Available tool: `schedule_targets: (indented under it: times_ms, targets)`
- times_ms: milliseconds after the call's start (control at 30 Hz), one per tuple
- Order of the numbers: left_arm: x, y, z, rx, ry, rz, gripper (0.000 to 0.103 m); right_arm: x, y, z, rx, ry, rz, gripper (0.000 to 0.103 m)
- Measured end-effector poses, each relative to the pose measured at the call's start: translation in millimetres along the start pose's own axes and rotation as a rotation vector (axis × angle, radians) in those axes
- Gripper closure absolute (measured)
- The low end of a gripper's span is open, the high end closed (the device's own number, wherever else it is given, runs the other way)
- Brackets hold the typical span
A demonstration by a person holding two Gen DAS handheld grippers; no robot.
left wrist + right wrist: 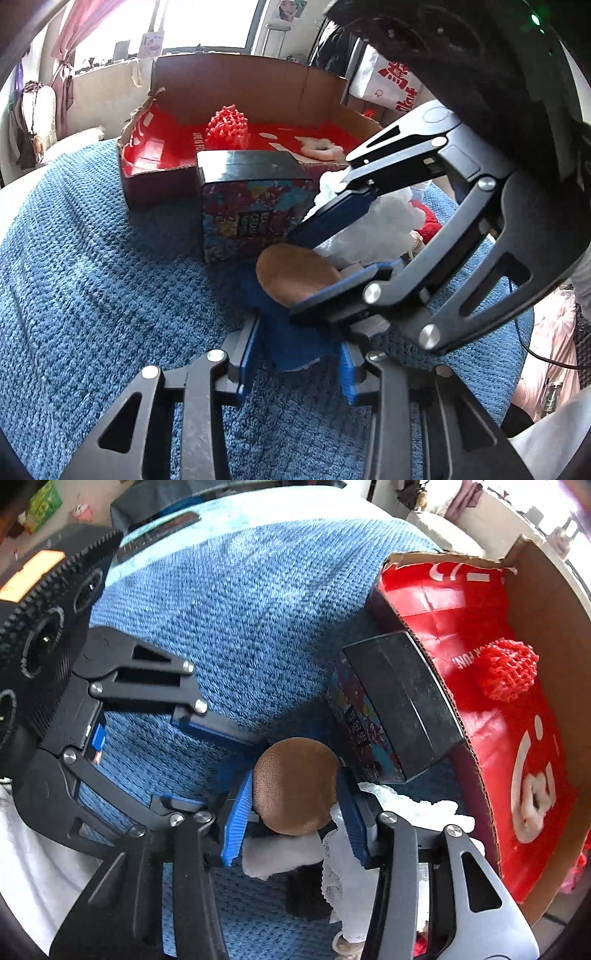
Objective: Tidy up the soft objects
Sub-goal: 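Grasp the blue sponge with the left tool while the right tool grasps the black pompom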
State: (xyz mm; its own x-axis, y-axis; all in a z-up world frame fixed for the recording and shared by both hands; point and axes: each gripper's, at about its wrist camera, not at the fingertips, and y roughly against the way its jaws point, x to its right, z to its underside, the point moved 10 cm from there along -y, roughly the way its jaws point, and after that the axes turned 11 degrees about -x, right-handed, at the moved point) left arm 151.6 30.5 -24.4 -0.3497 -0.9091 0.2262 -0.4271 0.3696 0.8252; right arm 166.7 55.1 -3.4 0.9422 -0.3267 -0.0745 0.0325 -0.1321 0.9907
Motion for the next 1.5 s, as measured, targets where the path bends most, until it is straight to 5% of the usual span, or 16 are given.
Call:
schedule_targets:
  times_ms: [100,167,200,333,400,467,500,933,1033,1100,1133,1333,1500]
  targets:
    - [1,6,2,0.014,-0.005,-0.015,0.073,-2,12,4,0.048,-0.019,0.003,0.063]
    - [1,10,4,0.017,0.011,0.002,0.092,-5,22,9,0.086,-0.041,0.002,0.071]
    - [1,11,5,0.016,0.018,0.008,0.092,-5,28,11,0.107,-0.053,-0.009,0.078]
    - [-5,13,7,0.014,0.038,-0.01,0.091,-13,45,19,0.17,-0.086,-0.026,0.078]
    - [-4,15,10,0.015,0.037,-0.009,0.077,-11,45,18,0.182,-0.106,-0.013,0.078]
    - [-2,20,10,0.038,0.037,-0.015,0.041,-12,46,24,0.18,-0.111,-0.021,0.078]
    - [-2,22,9,0.05,0.034,-0.021,0.036,-14,48,26,0.187,-0.113,-0.019,0.078]
    - [0,10,-10,0.029,-0.029,-0.007,0.028,-22,45,65,0.288,-0.29,-0.068,0.077]
    - [3,7,-8,0.023,-0.043,-0.017,0.027,-21,41,75,0.315,-0.342,-0.046,0.071]
    - [3,4,-7,0.016,-0.052,-0.031,0.024,-19,41,80,0.341,-0.383,-0.043,0.032]
    - [4,4,-6,0.013,-0.055,-0.034,0.023,-17,41,83,0.354,-0.405,-0.03,0.026]
    - [6,-1,-4,0.007,-0.073,-0.056,0.022,-11,47,96,0.438,-0.483,0.036,0.025]
    - [5,-11,-4,-0.02,-0.069,-0.087,0.031,1,33,100,0.417,-0.535,0.106,0.032]
